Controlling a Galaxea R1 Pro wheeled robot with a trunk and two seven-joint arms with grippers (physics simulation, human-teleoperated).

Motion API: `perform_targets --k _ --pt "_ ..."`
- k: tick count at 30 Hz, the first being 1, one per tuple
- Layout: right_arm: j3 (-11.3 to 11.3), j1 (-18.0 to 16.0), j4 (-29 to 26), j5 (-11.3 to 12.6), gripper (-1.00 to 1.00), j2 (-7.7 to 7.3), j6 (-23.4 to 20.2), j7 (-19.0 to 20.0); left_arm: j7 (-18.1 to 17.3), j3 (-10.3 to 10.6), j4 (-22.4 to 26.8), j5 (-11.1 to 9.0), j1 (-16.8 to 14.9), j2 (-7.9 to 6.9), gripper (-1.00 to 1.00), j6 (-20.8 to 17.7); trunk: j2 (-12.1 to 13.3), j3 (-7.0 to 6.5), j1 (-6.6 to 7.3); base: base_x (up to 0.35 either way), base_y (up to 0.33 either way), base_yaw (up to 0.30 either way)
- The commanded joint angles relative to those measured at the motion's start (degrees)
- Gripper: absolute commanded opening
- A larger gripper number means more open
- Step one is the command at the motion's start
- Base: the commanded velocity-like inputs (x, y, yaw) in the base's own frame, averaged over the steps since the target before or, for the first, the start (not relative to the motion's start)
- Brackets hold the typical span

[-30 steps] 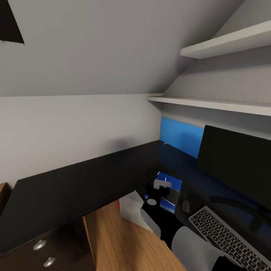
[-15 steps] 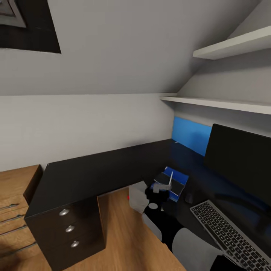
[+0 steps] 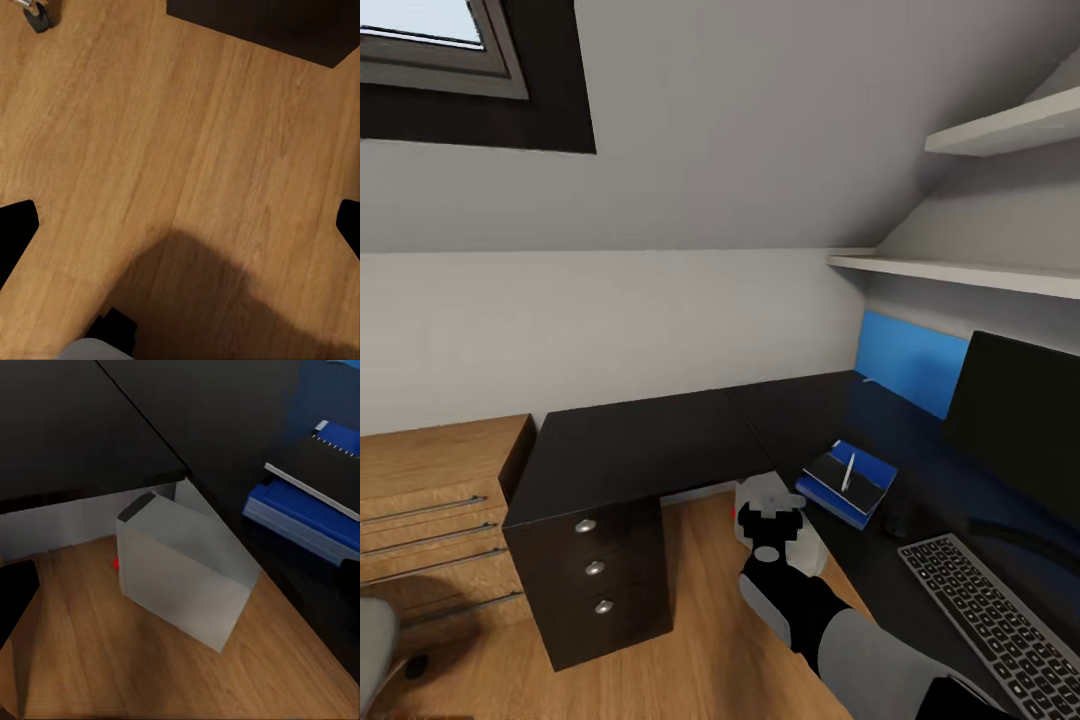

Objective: In the bedroom, organize the workspace by keeping the computer under the desk, ensuring the monitor is on the desk, placing the keyboard on the desk next to the monitor, placing the mouse on the desk next to the keyboard, moving the folder from the swivel chair onto the desk next to the mouse, stacking the notebook on top of the folder with the pen on top of the notebook, and positioning the swivel chair next to the desk.

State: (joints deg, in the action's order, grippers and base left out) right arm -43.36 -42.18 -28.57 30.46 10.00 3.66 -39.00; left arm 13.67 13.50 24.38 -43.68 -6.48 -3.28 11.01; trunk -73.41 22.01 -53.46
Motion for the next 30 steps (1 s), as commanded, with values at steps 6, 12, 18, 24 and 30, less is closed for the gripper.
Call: perform_targets --k 6,12,18,24,30 --pt "-0.6 -0.1 0.3 0.6 1.0 0.0 0.4 1.1 0.4 0.5 0.1 -0.4 0.0 -0.06 1.0 0.1 2.4 -1.02 1.32 -0.002 0.0 0.041" --pt "-2.0 -0.1 0.5 0.6 1.0 0.0 0.4 5.3 0.3 0.5 0.1 -0.6 0.0 0.69 1.0 -0.4 4.8 -2.09 2.64 0.0 0.0 0.003" --pt "-3.9 0.2 1.1 0.7 1.0 0.0 0.4 8.4 0.3 0.5 0.1 -0.8 0.0 1.5 1.0 -0.6 7.2 -3.17 3.96 0.0 0.0 0.0" --pt "-4.0 6.7 20.5 0.4 1.0 0.0 14.2 20.3 0.4 0.4 0.1 -0.5 0.0 2.99 1.0 0.0 9.6 -4.25 5.28 0.0 0.0 0.0" --pt "-3.7 10.3 28.7 0.5 1.0 0.0 17.8 25.6 0.4 0.4 0.0 -0.4 0.1 3.17 1.0 0.1 12.0 -5.32 6.59 0.0 0.0 0.0"
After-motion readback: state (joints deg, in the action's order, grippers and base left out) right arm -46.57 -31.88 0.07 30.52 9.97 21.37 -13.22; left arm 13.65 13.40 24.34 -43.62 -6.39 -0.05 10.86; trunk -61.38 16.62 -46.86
